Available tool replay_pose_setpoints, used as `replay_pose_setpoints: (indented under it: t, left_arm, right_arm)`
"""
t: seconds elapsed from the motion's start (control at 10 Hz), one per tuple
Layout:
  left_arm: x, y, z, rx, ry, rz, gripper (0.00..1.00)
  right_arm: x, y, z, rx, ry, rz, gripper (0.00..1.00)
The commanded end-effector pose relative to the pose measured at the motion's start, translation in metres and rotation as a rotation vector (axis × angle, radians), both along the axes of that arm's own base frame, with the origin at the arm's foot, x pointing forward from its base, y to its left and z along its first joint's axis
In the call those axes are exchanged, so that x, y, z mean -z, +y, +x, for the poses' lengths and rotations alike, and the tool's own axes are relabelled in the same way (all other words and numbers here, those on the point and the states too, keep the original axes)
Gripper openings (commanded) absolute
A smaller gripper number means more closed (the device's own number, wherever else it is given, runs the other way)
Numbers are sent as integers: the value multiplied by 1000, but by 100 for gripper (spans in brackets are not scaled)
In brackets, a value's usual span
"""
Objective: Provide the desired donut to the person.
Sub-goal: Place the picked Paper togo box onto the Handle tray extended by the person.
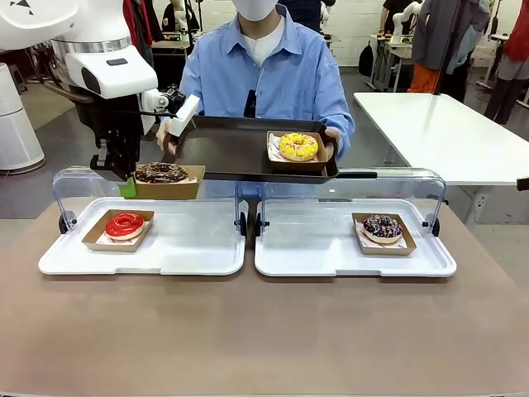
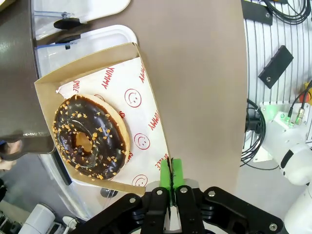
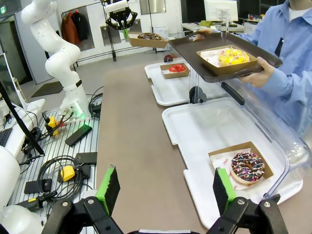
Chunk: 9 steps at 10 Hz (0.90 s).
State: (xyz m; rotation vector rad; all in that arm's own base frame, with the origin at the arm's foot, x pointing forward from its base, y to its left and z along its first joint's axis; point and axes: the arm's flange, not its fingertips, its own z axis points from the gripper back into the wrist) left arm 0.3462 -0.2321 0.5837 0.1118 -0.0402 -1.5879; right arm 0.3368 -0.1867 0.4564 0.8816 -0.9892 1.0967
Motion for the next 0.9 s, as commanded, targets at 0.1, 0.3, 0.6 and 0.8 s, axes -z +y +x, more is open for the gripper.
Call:
replay_pose_setpoints:
  t: [0.1,0.3,0.6,0.8]
  left_arm:
    - [-17,10,6,39,-23,-18,1]
    - [-42,8,9,51,-87,-29,1]
    - [-75,9,71,89,-120,-35,1]
    - [-86,11,119,118,-170,-38,1]
  right_arm:
    - [1,-1,-2,-9,-12,6,100]
    - [1,-1,-2,-9,-12,6,100]
    - [1,-1,-2,-9,-12,6,100]
    - [1,-1,-2,-9,-12,6,100]
